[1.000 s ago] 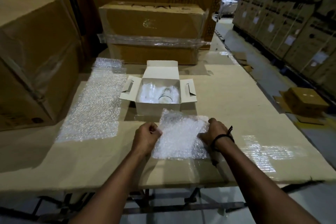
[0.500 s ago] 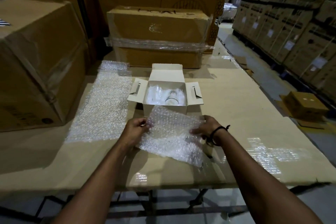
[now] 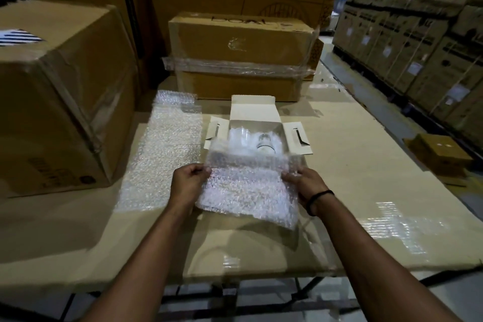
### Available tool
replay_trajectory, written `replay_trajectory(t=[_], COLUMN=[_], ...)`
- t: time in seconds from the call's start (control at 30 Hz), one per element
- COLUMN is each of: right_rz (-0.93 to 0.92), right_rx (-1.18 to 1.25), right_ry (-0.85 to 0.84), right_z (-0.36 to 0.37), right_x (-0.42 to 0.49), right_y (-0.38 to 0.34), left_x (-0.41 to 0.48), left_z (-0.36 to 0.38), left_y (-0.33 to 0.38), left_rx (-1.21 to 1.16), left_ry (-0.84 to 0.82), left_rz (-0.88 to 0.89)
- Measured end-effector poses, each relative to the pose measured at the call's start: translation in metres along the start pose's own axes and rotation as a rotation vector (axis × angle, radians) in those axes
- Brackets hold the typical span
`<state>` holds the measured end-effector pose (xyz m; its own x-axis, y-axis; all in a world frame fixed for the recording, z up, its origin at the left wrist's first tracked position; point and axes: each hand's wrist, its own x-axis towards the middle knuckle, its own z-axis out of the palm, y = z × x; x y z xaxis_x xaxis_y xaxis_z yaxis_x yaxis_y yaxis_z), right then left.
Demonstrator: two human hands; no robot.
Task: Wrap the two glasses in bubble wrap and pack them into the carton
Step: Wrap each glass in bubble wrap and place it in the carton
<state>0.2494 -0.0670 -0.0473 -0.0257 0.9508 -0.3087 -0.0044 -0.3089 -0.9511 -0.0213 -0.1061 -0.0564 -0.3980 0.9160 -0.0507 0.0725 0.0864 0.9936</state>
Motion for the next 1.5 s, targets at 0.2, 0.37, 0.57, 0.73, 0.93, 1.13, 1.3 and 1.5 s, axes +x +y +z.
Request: replay_trajectory(t=[0.2, 0.37, 0.57, 0.73, 0.93, 1.13, 1.3, 1.5], right_rz=[0.017, -0.158, -0.251, -0.297, -0.347, -0.559, -0.717, -0.628], right_rx=[0.106, -0.049, -0.305, -0.802, -0.971, -1.306, -1.418, -1.776], right_ry=[0.137, 0.332, 0.399, 0.39, 0.209, 0.186, -0.119, -0.28], right_z=[0.016, 0.01, 0.0, 0.003, 0.003, -0.01, -0.01, 0.008], right_x=[-0.001, 0.01, 0.052, 0.09, 0.14, 0.164, 0.172, 0.175], right_y=[-0.014, -0.042, -0.084, -0.094, -0.097, -0.108, -0.117, -0.108], left_x=[0.019, 0.027, 0.053, 0.085, 0.115, 0.13, 0.145, 0.157], left_z=[-0.002, 0.012, 0.036, 0.053, 0.067, 0.066, 0.079, 0.11], left_y=[0.01, 0.029, 0.046, 0.052, 0.051, 0.054, 0.059, 0.068], left_rx=[0.134, 0.213, 0.618, 0.903, 1.183, 1.151, 1.299, 1.429], left_ry=[0.047, 0.059, 0.237, 0.235, 0.199, 0.147, -0.099, -0.392], left_rz=[0.107, 0.238, 0.445, 0.44, 0.37, 0.48, 0.612, 0.568])
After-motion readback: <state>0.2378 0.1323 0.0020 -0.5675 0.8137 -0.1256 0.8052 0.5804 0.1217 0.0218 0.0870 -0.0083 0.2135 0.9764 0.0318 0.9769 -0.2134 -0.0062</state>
